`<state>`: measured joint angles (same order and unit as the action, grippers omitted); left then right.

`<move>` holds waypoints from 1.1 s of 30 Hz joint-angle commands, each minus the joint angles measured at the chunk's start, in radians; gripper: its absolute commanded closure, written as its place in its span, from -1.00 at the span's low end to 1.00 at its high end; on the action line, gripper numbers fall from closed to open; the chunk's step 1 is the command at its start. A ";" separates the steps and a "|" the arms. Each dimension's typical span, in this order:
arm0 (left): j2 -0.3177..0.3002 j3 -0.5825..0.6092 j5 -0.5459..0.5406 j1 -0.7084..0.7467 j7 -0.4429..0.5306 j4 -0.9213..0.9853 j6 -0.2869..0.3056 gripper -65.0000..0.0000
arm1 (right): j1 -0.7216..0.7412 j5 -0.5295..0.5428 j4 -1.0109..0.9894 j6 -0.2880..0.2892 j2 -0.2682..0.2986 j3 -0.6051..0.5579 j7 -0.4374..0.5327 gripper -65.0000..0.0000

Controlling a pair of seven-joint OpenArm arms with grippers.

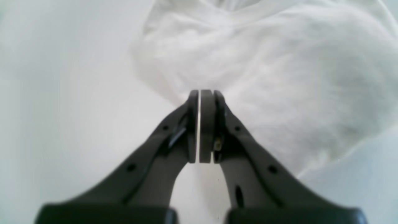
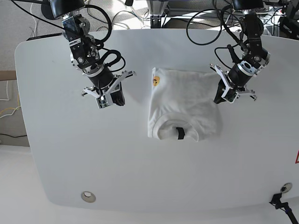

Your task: Fold the T-shirt properly

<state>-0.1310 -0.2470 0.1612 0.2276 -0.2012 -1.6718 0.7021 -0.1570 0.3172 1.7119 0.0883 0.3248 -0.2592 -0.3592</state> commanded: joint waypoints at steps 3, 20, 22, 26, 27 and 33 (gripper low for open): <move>0.027 -0.024 -0.021 0.105 0.211 -0.037 -0.040 1.00 | -0.138 0.003 0.106 -0.022 0.030 0.116 0.105 1.00; 0.278 -0.179 -0.024 0.734 0.394 -0.238 -0.071 1.00 | -0.766 0.003 0.277 -0.022 0.030 0.321 0.193 1.00; 0.281 -0.179 -0.024 0.797 0.394 -0.238 -0.071 1.00 | -0.840 0.003 0.277 -0.022 0.029 0.324 0.216 1.00; 0.273 -0.180 -0.121 0.913 0.394 -0.230 -0.071 1.00 | -0.982 0.001 0.274 -0.022 0.029 0.324 0.277 1.00; 0.271 -0.180 -0.148 0.936 0.394 -0.219 -0.071 1.00 | -1.011 -0.019 0.273 -0.022 0.027 0.324 0.285 1.00; 0.270 -0.190 -0.163 0.901 0.392 -0.029 -0.072 1.00 | -1.025 -0.227 0.124 -0.014 -0.108 0.318 0.292 1.00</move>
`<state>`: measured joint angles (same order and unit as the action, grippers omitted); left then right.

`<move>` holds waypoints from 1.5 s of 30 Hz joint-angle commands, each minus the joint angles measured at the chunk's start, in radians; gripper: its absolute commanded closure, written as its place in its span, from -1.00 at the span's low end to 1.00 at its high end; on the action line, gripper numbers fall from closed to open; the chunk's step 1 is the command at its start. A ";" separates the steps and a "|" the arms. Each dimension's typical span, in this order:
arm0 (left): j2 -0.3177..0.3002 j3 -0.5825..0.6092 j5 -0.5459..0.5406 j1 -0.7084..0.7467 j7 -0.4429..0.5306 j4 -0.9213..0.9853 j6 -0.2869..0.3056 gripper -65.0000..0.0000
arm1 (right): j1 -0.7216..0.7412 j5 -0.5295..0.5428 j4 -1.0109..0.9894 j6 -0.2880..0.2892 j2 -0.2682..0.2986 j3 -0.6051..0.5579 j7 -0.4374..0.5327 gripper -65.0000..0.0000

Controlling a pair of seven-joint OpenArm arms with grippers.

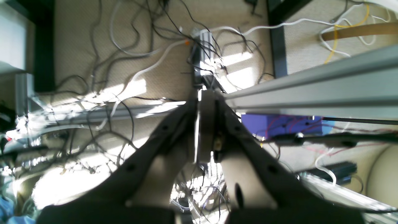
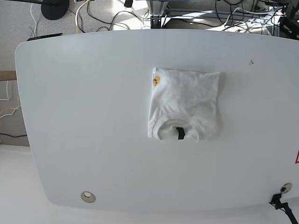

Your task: Fold the T-shirt properly

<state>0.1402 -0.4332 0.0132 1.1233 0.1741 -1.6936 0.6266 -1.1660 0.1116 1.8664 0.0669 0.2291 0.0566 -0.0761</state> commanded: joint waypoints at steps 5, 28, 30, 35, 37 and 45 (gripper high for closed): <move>-0.052 0.009 -0.012 -0.139 0.014 0.290 0.002 1.00 | 0.105 -0.046 -0.256 0.078 -0.058 -0.004 0.009 1.00; -0.184 0.103 0.193 -0.837 0.011 1.484 -0.241 1.00 | 0.762 -0.051 -1.249 0.078 -0.116 -0.116 0.058 1.00; -0.184 0.122 0.193 -0.871 0.011 1.549 -0.301 1.00 | 0.803 -0.051 -1.313 0.078 -0.116 -0.116 0.058 1.00; -0.193 0.129 0.195 -0.969 -0.101 1.615 -0.400 1.00 | 0.901 -0.051 -1.457 0.070 -0.119 -0.116 0.058 1.00; -0.192 0.129 0.195 -0.983 -0.133 1.616 -0.402 1.00 | 0.927 -0.051 -1.502 0.069 -0.119 -0.116 0.058 1.00; -0.192 0.129 0.195 -1.012 -0.176 1.613 -0.443 1.00 | 0.958 -0.051 -1.534 0.069 -0.121 -0.116 0.058 1.00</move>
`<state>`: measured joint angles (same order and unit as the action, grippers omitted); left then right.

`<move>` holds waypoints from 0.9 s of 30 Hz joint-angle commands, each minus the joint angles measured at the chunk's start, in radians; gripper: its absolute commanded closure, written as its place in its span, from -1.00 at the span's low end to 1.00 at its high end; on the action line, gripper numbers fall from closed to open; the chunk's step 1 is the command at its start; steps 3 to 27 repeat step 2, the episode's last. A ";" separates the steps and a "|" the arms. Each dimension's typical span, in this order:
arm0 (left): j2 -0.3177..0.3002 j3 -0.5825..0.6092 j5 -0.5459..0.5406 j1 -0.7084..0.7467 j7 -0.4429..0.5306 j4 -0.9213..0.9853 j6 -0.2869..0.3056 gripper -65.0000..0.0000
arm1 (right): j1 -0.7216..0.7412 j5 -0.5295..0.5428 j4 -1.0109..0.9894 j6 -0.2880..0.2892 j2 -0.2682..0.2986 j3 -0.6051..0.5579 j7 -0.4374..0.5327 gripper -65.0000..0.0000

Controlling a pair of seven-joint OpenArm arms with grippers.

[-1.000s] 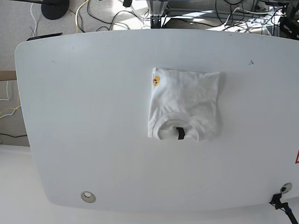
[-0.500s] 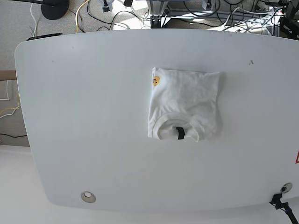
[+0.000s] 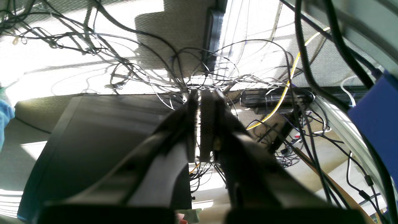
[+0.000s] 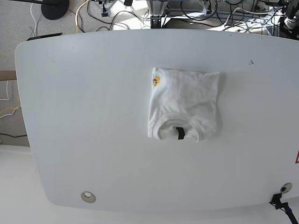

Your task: Fold the T-shirt properly

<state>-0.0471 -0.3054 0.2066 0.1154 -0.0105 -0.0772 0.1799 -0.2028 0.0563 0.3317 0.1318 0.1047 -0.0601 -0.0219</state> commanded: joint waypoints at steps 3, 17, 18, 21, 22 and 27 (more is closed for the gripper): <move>-0.004 0.001 0.001 -0.004 0.013 -0.003 -0.004 1.00 | -0.005 0.004 0.000 0.004 0.003 0.001 0.004 1.00; -0.004 0.001 0.001 -0.004 0.013 -0.003 -0.004 1.00 | -0.005 0.004 0.000 0.004 0.003 0.001 0.004 1.00; -0.004 0.001 0.001 -0.004 0.013 -0.003 -0.004 1.00 | -0.005 0.004 0.000 0.004 0.003 0.001 0.004 1.00; -0.004 0.001 0.001 -0.004 0.013 -0.003 -0.004 1.00 | -0.005 0.004 0.000 0.004 0.003 0.001 0.004 1.00; -0.004 0.001 0.001 -0.004 0.013 -0.003 -0.004 1.00 | -0.005 0.004 0.000 0.004 0.003 0.001 0.004 1.00; -0.004 0.001 0.001 -0.004 0.013 -0.003 -0.004 1.00 | -0.005 0.004 0.000 0.004 0.003 0.001 0.004 1.00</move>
